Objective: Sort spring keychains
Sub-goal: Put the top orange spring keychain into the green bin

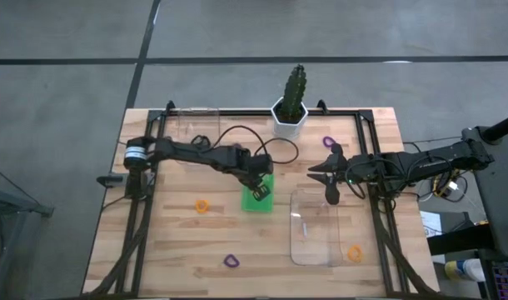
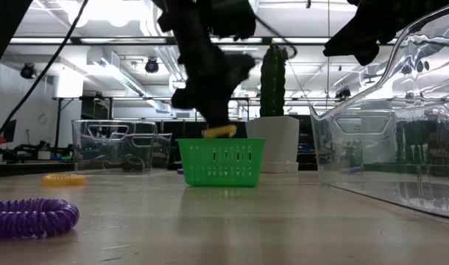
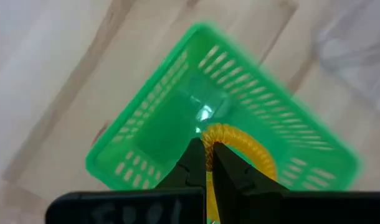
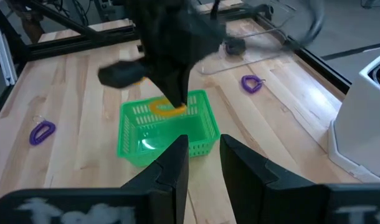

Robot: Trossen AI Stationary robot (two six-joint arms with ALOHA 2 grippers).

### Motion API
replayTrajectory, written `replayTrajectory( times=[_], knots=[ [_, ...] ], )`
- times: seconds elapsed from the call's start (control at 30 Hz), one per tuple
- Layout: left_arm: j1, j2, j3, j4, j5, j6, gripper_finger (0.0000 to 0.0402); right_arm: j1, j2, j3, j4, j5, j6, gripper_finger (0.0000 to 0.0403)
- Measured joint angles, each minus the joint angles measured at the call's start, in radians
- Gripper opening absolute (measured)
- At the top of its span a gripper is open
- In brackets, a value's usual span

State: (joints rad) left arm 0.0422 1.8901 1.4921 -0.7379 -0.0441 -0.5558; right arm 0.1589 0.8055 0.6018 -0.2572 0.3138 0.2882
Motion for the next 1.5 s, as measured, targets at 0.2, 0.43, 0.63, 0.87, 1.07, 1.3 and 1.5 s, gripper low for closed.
replayTrajectory(
  times=[0.2,0.43,0.63,0.87,1.07,1.3,1.5],
  knots=[
    [0.0,0.001,-0.112,0.134,0.0,-0.074,0.0005,0.0,0.0,0.0,0.0,0.0,0.0,0.0086],
    [0.0,0.002,-0.166,0.189,-0.001,-0.094,0.0005,0.0,0.0,0.0,0.001,0.0,0.0,0.0086],
    [0.0,0.002,-0.168,0.244,0.0,-0.097,0.0026,0.0,0.0,0.0,0.001,0.0,0.0,0.0086],
    [0.0,0.002,-0.164,0.29,0.007,-0.096,0.0037,0.0,0.0,0.0,0.001,0.0,0.0,0.0086],
    [0.002,0.002,-0.167,0.293,0.008,-0.098,0.0038,0.0,0.0,0.0,0.001,0.0,0.0,0.0086],
    [0.002,0.002,-0.171,0.293,0.008,-0.097,0.0039,0.0,0.0,0.0,0.001,0.0,0.0,0.0086],
    [0.002,0.002,-0.171,0.293,0.008,-0.097,0.0049,0.0,0.0,0.0,0.001,-0.001,0.017,0.0086]
  ],
)
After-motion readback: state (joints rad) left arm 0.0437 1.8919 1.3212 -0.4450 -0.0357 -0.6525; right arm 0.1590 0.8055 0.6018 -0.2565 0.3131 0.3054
